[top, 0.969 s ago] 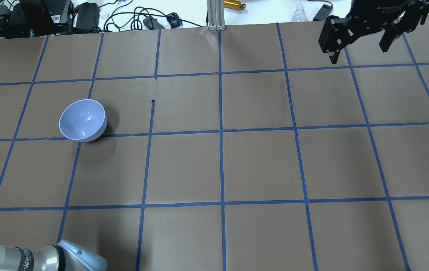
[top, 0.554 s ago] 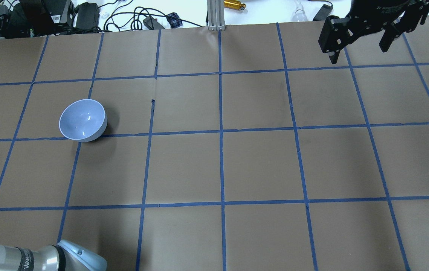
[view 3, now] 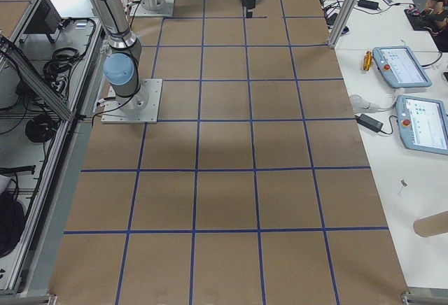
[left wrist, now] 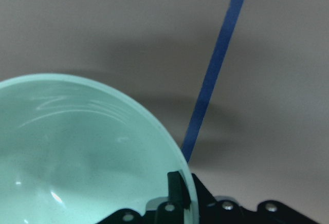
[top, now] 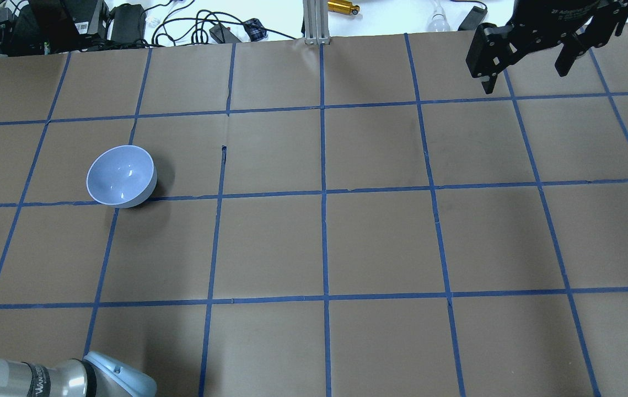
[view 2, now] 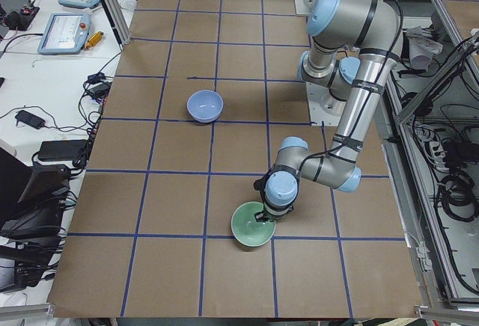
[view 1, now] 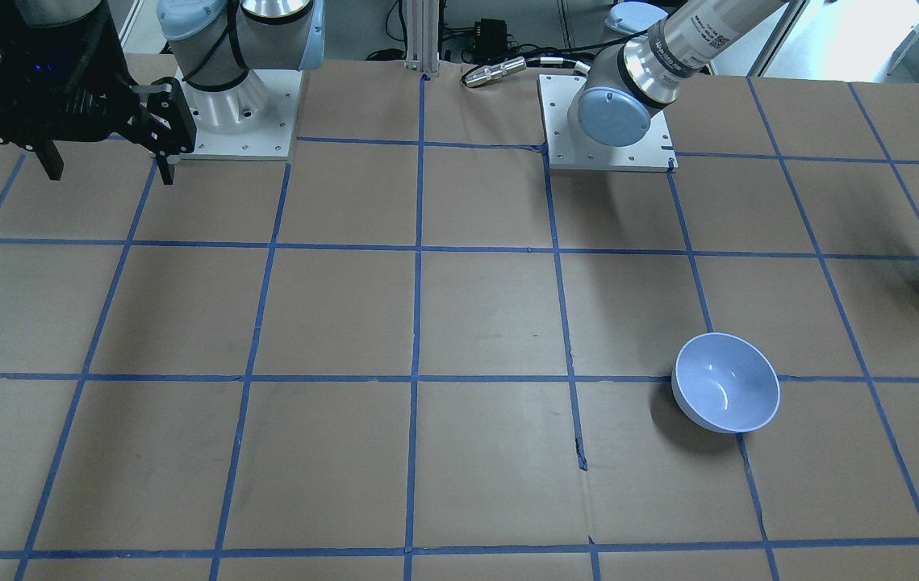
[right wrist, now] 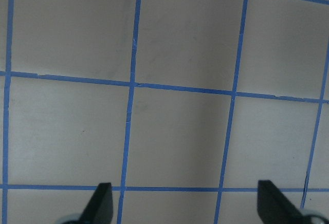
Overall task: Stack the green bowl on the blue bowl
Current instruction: 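Grasp the rim of the mint-green bowl with the left gripper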
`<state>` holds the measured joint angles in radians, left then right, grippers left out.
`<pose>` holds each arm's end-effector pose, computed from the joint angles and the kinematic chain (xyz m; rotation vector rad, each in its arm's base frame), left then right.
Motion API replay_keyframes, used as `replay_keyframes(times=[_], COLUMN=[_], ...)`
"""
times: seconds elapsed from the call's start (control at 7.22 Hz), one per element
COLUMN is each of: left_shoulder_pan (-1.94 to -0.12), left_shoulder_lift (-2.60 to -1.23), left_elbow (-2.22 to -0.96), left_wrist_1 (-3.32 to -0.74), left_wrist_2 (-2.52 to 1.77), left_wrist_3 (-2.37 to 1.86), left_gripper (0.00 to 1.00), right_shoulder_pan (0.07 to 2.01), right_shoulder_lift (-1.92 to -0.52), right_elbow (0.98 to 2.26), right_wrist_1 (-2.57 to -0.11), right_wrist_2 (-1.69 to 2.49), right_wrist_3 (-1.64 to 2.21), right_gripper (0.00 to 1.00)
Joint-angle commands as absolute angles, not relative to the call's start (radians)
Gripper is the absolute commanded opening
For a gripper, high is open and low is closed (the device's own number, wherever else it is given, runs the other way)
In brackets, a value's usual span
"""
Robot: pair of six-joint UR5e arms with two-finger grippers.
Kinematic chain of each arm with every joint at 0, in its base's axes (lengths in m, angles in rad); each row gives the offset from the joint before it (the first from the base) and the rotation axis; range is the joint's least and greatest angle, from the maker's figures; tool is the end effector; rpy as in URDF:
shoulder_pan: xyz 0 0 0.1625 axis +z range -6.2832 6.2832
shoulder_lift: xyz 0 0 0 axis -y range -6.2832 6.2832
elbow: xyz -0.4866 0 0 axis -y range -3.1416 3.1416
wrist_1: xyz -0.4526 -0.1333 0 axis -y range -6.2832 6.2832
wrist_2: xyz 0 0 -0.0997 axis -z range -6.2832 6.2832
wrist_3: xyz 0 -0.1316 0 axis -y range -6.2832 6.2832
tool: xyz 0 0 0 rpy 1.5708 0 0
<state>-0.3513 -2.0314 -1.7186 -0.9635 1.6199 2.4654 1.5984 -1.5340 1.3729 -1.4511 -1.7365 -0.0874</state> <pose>0.6016 -0.3556 0.2081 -1.8241 -2.5392 -0.0735 0.1273 -0.5663 0.5958 0.1658 -2.9696 0.0542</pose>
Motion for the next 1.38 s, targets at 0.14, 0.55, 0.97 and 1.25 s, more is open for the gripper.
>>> replay_keyframes(times=[0.14,0.55,0.97,1.25], left_shoulder_pan=[-0.357,-0.406,-0.579,-0.703], left_shoulder_lift=[-1.996,-1.933,-1.861,-1.827], left_elbow=[-1.718,-1.718,-1.718,-1.718], left_wrist_1=[-1.026,-1.103,-1.111,-1.109], left_wrist_2=[1.608,1.603,1.562,1.53], left_wrist_3=[2.416,2.335,2.141,1.955], left_gripper=[0.0,0.0,0.0,0.0], right_shoulder_pan=[1.598,1.597,1.598,1.598], right_shoulder_lift=[-1.534,-1.534,-1.534,-1.534], right_elbow=[1.373,1.373,1.373,1.373], right_wrist_1=[-1.451,-1.451,-1.451,-1.451], right_wrist_2=[-1.736,-1.736,-1.736,-1.736], right_wrist_3=[-0.087,-0.087,-0.087,-0.087], right_gripper=[1.0,1.0,1.0,1.0])
